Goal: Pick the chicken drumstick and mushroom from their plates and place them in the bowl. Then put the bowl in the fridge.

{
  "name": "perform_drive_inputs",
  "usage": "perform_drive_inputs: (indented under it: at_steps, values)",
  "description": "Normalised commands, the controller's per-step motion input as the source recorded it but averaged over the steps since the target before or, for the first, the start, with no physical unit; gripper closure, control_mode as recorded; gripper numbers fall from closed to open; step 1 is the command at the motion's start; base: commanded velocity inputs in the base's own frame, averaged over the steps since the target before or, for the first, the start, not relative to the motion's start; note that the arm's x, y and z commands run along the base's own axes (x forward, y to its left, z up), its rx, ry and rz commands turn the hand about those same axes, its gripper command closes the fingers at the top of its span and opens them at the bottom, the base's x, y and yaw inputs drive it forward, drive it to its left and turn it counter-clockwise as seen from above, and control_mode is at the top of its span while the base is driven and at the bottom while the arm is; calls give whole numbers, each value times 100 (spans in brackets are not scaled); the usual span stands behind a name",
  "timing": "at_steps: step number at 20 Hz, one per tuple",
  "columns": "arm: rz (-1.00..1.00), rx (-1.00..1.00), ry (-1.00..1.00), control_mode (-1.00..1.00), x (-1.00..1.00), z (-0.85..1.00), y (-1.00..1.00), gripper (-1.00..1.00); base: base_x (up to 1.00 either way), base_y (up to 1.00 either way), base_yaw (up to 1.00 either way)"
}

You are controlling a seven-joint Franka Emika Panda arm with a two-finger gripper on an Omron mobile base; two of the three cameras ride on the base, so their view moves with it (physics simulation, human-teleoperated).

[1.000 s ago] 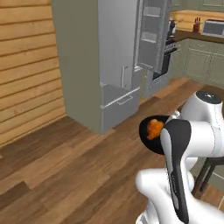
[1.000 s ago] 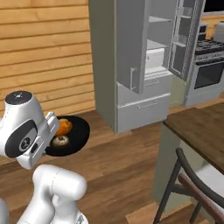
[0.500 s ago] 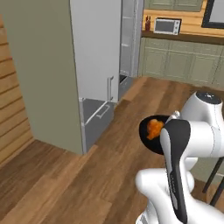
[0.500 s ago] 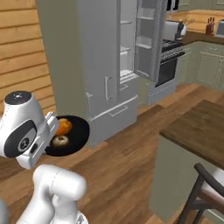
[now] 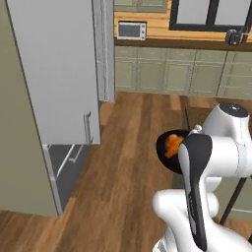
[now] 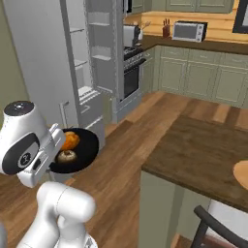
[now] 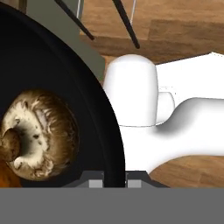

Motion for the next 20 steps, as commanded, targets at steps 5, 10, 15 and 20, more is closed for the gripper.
perform_drive_inputs:
  at_steps: [5,10,15,20]
  values:
    - [0,0,0,100,0,0,0,100,98,44,-30]
    - [0,0,0,100,0,0,0,100,99,47,-30]
    - [0,0,0,100,0,0,0,100,82,-15,-20]
    - [0,0,0,100,0,0,0,100,56,-7,-2]
